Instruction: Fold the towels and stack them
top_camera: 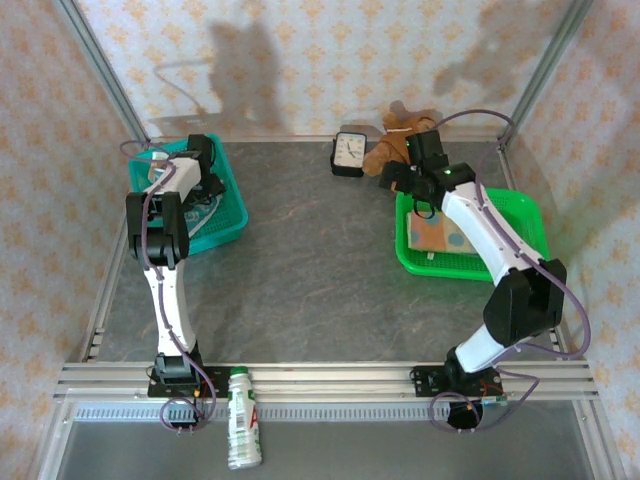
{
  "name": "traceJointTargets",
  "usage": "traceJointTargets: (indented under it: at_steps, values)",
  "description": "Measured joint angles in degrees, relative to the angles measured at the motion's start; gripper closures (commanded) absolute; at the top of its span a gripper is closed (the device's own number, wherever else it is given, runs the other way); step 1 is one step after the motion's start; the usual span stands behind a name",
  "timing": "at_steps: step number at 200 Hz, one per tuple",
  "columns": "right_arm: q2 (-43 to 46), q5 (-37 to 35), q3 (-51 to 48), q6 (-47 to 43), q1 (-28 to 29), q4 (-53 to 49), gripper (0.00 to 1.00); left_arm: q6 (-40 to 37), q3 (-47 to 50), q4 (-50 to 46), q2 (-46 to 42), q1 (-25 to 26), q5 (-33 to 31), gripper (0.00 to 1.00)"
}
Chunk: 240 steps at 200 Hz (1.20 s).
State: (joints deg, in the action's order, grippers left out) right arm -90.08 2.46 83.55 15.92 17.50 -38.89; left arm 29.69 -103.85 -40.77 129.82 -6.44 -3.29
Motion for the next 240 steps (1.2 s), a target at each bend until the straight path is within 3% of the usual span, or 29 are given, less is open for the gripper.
traceJointTargets:
  at_steps: [7,30,91,144,177,240]
  values:
    - [0.3,0.0,0.0,0.1,0.1,0.1,0.01,0.0,0.0,0.1,0.0,-0.1,0.5,0.7]
    - [1.6,-0.1,0.0,0.1,0.2,0.6,0.01,0.0,0.4,0.6,-0.2,-0.6,2.0,1.0]
    - [2.3,0.1,0.0,1.1,1.2,1.7,0.01,0.3,5.5,0.3,-14.1,-1.1,3.1,1.0]
    - [2.1,0.6,0.0,1.7,3.8,3.9,0.01,0.4,3.8,0.3,-30.7,-0.2,9.1,1.0]
    - [1.7,1.1,-0.3,2.6,4.3,5.1,0.01,0.4,0.0,0.3,-35.4,4.9,13.2,1.0]
    - [1.7,1.5,-1.7,3.6,4.4,6.0,0.01,2.4,-5.4,0.6,-35.6,19.9,19.0,1.0]
